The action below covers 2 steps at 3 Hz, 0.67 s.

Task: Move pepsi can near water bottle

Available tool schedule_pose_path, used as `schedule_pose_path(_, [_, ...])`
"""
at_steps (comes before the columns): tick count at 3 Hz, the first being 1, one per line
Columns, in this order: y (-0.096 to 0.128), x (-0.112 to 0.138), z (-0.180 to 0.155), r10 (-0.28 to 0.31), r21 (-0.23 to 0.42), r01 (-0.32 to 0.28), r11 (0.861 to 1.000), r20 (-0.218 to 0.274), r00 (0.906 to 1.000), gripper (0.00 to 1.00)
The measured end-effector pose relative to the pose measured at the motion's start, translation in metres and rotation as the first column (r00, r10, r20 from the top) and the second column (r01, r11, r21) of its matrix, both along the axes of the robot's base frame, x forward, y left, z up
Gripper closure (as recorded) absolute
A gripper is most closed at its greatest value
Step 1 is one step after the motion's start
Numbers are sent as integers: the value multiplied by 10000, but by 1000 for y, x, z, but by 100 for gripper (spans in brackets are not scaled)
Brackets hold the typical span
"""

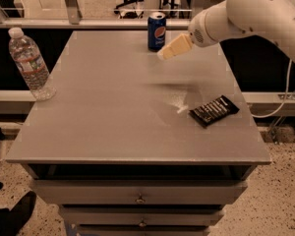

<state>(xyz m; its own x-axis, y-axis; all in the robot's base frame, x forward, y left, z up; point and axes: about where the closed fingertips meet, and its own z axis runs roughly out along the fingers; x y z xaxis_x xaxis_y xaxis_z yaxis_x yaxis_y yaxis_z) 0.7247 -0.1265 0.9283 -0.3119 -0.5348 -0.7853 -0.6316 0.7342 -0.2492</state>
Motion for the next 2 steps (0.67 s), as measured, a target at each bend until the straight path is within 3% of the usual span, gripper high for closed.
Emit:
schedule_pose_path(1, [23, 57, -20, -175, 1093, 154, 9939, 180, 9997, 0])
schedule_pose_path(2, [36, 93, -28, -217, 1693, 138, 9855, 444, 9988, 0])
